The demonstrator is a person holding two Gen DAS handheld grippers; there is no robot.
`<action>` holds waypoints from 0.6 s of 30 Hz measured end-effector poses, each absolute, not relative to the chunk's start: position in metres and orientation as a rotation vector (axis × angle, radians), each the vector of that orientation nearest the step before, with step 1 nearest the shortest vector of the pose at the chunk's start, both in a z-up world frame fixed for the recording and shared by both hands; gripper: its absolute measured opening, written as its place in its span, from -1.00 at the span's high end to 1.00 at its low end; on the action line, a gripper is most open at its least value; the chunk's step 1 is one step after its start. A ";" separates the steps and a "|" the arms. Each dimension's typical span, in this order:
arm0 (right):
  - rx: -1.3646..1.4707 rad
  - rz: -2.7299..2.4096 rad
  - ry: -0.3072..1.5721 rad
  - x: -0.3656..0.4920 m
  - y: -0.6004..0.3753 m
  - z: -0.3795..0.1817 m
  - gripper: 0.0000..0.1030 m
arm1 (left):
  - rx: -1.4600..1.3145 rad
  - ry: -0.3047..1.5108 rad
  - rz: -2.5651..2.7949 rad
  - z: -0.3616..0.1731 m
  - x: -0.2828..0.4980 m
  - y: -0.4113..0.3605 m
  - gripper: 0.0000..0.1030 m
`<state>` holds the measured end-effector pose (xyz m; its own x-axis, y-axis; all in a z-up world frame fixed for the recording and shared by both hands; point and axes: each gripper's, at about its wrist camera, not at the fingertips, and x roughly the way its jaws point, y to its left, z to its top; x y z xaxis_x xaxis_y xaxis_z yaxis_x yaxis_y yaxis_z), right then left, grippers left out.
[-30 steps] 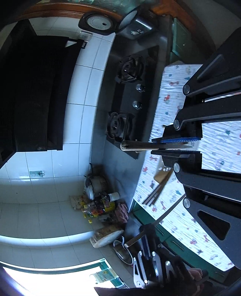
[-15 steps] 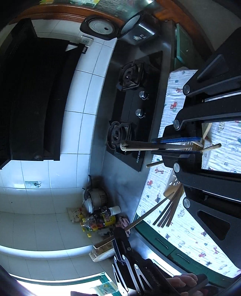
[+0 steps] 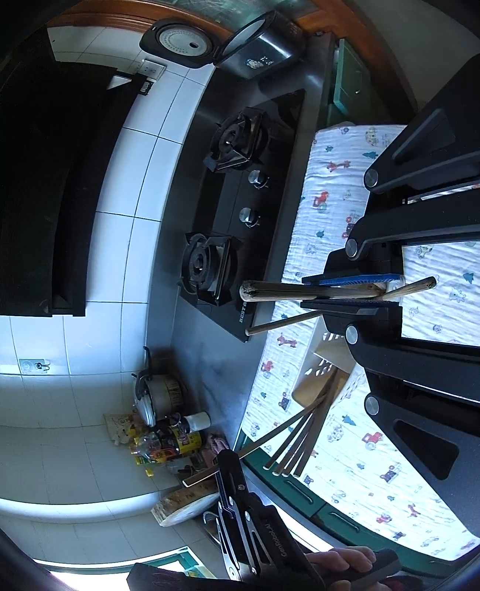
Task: Organize utensils
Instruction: 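Lift both held chopsticks upright and carry them over the white holder, then lower the chopsticks into the white holder and open both tools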
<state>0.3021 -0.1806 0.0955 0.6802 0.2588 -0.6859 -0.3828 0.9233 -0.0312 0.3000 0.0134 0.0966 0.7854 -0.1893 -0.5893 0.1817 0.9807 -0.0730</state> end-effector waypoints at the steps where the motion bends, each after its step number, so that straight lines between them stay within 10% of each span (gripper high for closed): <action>1: -0.181 0.361 0.745 0.302 -0.180 0.093 0.87 | -0.013 0.641 -0.201 0.095 0.300 0.014 0.88; 18: -0.187 0.348 0.769 0.298 -0.184 0.078 0.87 | 0.024 0.656 -0.205 0.086 0.292 0.005 0.88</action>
